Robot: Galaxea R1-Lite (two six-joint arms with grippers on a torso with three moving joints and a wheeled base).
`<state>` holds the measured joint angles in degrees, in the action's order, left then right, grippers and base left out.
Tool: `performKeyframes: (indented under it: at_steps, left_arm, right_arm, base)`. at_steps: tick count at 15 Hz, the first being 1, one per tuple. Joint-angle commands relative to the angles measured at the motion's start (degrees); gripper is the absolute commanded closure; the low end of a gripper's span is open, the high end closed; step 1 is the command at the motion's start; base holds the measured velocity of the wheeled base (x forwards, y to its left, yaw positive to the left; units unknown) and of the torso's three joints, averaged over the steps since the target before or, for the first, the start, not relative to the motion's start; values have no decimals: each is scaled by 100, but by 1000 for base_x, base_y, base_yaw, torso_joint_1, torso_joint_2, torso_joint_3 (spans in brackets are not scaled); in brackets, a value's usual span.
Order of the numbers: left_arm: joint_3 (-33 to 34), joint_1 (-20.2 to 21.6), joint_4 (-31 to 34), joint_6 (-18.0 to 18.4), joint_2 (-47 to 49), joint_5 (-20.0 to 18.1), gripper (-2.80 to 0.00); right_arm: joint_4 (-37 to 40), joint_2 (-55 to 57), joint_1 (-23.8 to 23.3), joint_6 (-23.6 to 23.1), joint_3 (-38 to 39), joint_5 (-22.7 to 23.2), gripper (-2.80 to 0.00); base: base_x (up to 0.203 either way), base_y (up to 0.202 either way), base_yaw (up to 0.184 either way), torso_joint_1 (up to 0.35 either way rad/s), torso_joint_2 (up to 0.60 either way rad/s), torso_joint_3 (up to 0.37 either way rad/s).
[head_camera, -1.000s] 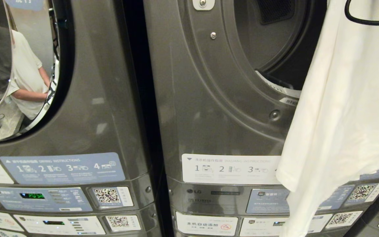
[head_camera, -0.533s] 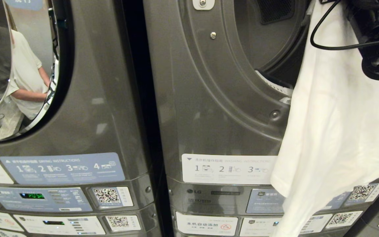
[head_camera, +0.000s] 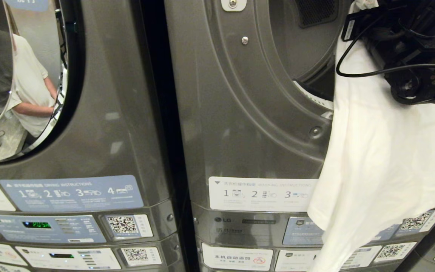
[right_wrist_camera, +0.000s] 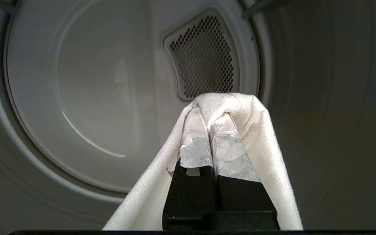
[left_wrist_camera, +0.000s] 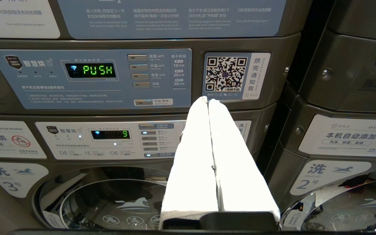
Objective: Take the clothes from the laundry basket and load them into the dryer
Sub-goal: Put the clothes in the dryer
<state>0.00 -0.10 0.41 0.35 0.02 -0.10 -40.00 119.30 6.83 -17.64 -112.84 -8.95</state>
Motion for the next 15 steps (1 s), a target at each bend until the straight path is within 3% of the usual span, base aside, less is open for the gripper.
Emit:
performKeyframes:
  at_steps: [1, 7, 8, 15]
  left_arm:
    - [0, 1, 2, 0, -2, 1, 0]
    - [0, 1, 2, 0, -2, 1, 0]
    - [-3, 1, 2, 0, -2, 1, 0]
    - [0, 1, 2, 0, -2, 1, 0]
  right_arm:
    - [-19, 87, -6, -31, 17, -2, 0]
    - [18, 164, -76, -94, 7, 376, 0]
    - [9, 173, -83, -149, 7, 376, -280]
    - [18, 164, -164, -170, 16, 385, -280]
  base:
    - [0, 0, 0, 0, 0, 0]
    - [0, 0, 0, 0, 0, 0]
    - [0, 0, 0, 0, 0, 0]
    - [0, 0, 0, 0, 0, 0]
